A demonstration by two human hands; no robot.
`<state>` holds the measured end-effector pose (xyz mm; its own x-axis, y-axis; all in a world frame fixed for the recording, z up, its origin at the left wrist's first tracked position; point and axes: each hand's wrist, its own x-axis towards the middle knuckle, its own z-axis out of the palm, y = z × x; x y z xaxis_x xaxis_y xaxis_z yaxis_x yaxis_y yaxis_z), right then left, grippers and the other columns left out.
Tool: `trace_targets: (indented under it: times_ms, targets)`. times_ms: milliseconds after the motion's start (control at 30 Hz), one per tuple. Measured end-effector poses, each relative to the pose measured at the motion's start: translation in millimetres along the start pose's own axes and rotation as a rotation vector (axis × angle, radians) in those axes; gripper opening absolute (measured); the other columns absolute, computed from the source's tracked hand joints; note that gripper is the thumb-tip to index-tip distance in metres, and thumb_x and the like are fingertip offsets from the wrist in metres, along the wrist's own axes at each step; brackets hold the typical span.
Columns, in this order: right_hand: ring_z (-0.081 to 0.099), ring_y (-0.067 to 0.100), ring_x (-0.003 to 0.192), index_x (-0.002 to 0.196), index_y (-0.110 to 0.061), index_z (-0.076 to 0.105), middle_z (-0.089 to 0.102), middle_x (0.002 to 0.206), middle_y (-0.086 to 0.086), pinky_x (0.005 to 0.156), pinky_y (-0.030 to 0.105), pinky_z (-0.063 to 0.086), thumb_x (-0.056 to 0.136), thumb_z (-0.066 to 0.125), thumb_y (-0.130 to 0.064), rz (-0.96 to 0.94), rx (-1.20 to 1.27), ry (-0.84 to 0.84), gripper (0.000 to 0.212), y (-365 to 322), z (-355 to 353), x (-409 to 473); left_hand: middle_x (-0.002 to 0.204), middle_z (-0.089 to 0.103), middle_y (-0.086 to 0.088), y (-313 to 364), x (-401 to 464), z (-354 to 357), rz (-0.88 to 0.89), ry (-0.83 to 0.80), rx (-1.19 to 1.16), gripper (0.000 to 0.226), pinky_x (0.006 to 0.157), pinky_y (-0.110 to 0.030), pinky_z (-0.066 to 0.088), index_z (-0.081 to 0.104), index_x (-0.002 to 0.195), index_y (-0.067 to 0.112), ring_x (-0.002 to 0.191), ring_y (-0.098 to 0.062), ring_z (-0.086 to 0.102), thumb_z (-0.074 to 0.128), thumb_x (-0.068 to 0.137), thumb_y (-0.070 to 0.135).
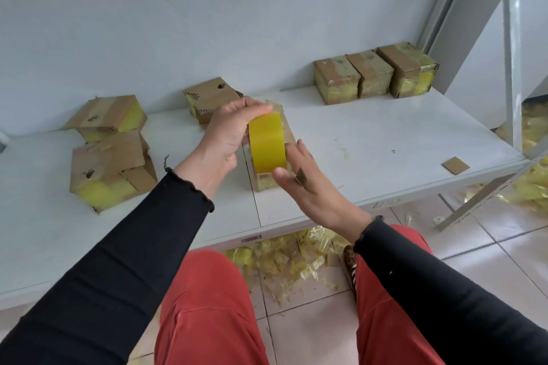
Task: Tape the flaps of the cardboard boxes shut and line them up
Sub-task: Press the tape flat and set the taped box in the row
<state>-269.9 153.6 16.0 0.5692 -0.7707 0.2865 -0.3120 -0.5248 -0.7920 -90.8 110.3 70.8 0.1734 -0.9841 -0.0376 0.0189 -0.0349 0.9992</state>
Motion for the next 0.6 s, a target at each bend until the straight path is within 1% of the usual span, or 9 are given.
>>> trace_targets:
  times_ms: [33,67,167,267,300,367,400,500,600]
  targets:
    - [0.045,0.014,0.129,0.130,-0.001,0.053,0.058,0.129,0.007,0.117,0.030,0.028,0.109,0.042,-0.025,0.000,0.013,0.023,0.034,-1.8,1.8,2.0,0.068,0.069,0.011,-1.9,4.1,-2.6,-0.040,-0.015,-0.014,0.024,0.055,-0.019,0.052,0.062,0.070,0.023,0.061,-0.003,0.066,0.078,0.088,0.021]
    - [0.049,0.012,0.127,0.129,0.001,0.053,0.059,0.127,0.008,0.116,0.031,0.030,0.108,0.043,-0.027,0.010,0.057,0.050,0.036,-5.4,0.7,3.3,0.069,0.068,0.011,-3.7,8.1,-5.9,-0.069,-0.033,-0.021,0.026,0.059,-0.021,0.054,0.061,0.068,0.024,0.063,-0.004,0.066,0.077,0.088,0.022]
    - [0.064,0.027,0.102,0.117,-0.003,0.055,0.066,0.106,0.014,0.091,0.042,0.050,0.108,0.045,-0.027,0.068,0.238,0.129,0.029,-15.6,-4.5,9.1,0.077,0.069,0.008,-9.2,20.3,-14.7,-0.093,-0.095,-0.001,0.024,0.072,-0.030,0.055,0.063,0.070,0.025,0.075,-0.011,0.065,0.076,0.090,0.024]
    - [0.053,0.017,0.068,0.102,-0.023,0.055,0.063,0.096,0.027,0.062,0.028,0.040,0.106,0.045,-0.039,0.133,0.266,0.155,0.020,-20.3,-1.8,10.7,0.080,0.072,0.005,-4.2,37.9,-21.6,-0.033,-0.046,-0.026,0.016,0.069,-0.026,0.056,0.070,0.076,0.023,0.075,-0.010,0.065,0.076,0.091,0.023]
    - [0.050,0.010,0.062,0.098,-0.032,0.054,0.066,0.092,0.024,0.057,0.020,0.037,0.107,0.043,-0.042,0.195,0.303,0.157,0.017,-20.3,0.6,8.7,0.079,0.072,0.005,-1.1,47.4,-24.4,0.001,-0.012,-0.045,0.019,0.071,-0.025,0.056,0.073,0.073,0.024,0.074,-0.009,0.064,0.077,0.091,0.022]
    - [0.055,-0.001,0.054,0.090,-0.028,0.052,0.071,0.075,0.000,0.051,0.009,0.038,0.110,0.042,-0.036,0.306,0.385,0.207,0.024,-19.1,1.9,1.6,0.082,0.075,0.007,3.2,63.5,-25.6,0.076,0.001,-0.004,0.025,0.077,-0.022,0.052,0.075,0.066,0.027,0.080,-0.005,0.064,0.078,0.090,0.023]
    - [0.057,-0.004,0.052,0.088,-0.018,0.051,0.072,0.074,-0.004,0.050,0.007,0.038,0.111,0.042,-0.031,0.344,0.400,0.218,0.028,-17.2,-0.6,-1.4,0.083,0.076,0.008,2.0,69.8,-22.7,0.100,-0.016,0.032,0.024,0.077,-0.018,0.049,0.075,0.067,0.027,0.081,-0.001,0.066,0.079,0.090,0.023]
    - [0.061,-0.001,0.055,0.091,-0.011,0.047,0.077,0.090,0.011,0.053,0.012,0.040,0.110,0.041,-0.032,0.403,0.364,0.171,0.029,-17.2,-12.6,0.1,0.078,0.077,0.011,-11.4,83.8,-7.7,0.134,-0.063,0.080,0.014,0.075,-0.007,0.047,0.074,0.076,0.020,0.078,0.007,0.068,0.080,0.089,0.020]
    - [0.070,0.020,0.074,0.095,-0.006,0.049,0.076,0.089,0.008,0.068,0.028,0.048,0.110,0.043,-0.033,0.490,0.404,0.121,0.032,-11.4,-21.7,0.8,0.078,0.074,0.009,-23.7,99.6,-3.0,0.146,0.006,0.023,0.013,0.085,-0.013,0.047,0.073,0.078,0.019,0.081,0.003,0.068,0.080,0.089,0.020]
